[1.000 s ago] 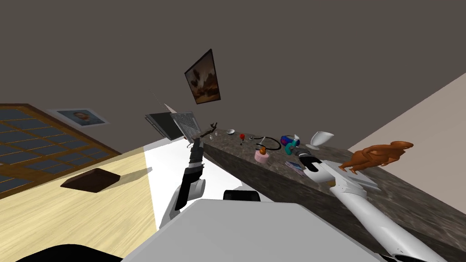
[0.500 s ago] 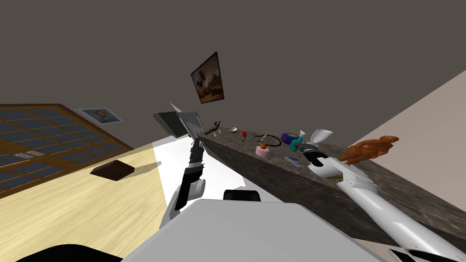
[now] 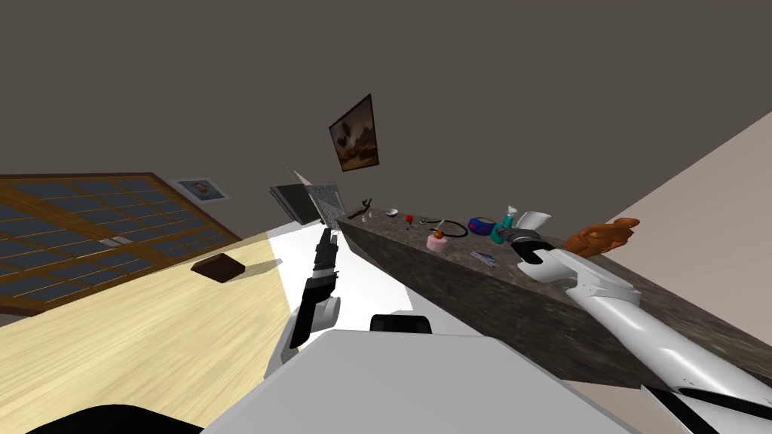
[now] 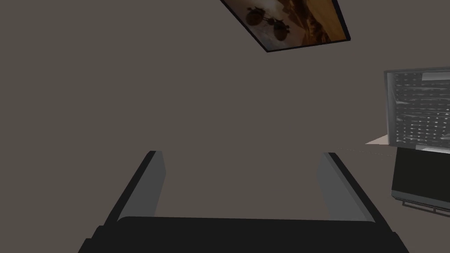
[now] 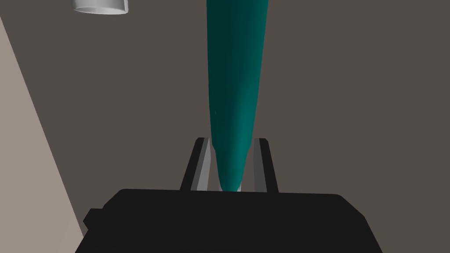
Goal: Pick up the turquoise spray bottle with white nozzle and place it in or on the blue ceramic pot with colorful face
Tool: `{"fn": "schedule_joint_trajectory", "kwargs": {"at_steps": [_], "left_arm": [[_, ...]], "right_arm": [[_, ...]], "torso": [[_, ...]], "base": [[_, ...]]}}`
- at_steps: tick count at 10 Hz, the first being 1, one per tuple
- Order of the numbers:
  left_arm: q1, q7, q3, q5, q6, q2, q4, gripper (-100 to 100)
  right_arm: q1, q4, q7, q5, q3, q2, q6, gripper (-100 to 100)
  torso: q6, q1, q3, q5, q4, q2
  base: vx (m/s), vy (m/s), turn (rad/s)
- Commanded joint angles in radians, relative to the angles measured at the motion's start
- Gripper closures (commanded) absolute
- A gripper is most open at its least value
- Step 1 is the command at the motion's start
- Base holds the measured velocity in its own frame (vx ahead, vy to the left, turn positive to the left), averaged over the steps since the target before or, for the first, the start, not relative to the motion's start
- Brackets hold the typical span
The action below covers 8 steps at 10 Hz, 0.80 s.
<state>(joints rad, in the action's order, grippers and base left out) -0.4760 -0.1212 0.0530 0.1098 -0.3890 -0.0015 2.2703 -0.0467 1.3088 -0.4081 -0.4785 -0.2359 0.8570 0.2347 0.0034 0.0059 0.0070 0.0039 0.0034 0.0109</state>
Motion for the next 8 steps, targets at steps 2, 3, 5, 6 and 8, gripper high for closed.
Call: {"fn": "schedule_joint_trajectory", "kwargs": {"at_steps": [2, 3, 5, 6, 8], "left_arm": [[0.000, 0.000, 0.000, 0.000, 0.000, 0.000, 0.000, 0], [0.000, 0.000, 0.000, 0.000, 0.000, 0.000, 0.000, 0], [0.000, 0.000, 0.000, 0.000, 0.000, 0.000, 0.000, 0], [0.000, 0.000, 0.000, 0.000, 0.000, 0.000, 0.000, 0], [0.000, 0.000, 0.000, 0.000, 0.000, 0.000, 0.000, 0]], "right_arm": [[-0.014, 0.008, 0.007, 0.022, 0.004, 0.048, 0.039, 100], [-0.028, 0.002, 0.015, 0.039, 0.008, 0.083, 0.061, 100], [-0.041, -0.009, 0.032, 0.076, 0.020, 0.132, 0.091, 100], [-0.042, -0.017, 0.047, 0.107, 0.033, 0.162, 0.110, 100], [-0.038, -0.027, 0.063, 0.142, 0.049, 0.189, 0.128, 100]], "torso": [[-0.001, -0.003, -0.002, -0.001, -0.001, -0.003], [-0.001, -0.004, -0.002, -0.001, -0.001, -0.004], [-0.002, -0.003, -0.002, -0.001, -0.001, -0.003], [-0.004, -0.003, -0.003, -0.001, -0.001, -0.005], [-0.003, -0.010, -0.007, -0.003, -0.002, -0.012]], "base": [[-0.060, 0.001, 0.085], [-0.097, 0.016, 0.181], [-0.076, 0.006, 0.194], [-0.008, -0.053, 0.304], [0.036, -0.091, 0.144]]}}
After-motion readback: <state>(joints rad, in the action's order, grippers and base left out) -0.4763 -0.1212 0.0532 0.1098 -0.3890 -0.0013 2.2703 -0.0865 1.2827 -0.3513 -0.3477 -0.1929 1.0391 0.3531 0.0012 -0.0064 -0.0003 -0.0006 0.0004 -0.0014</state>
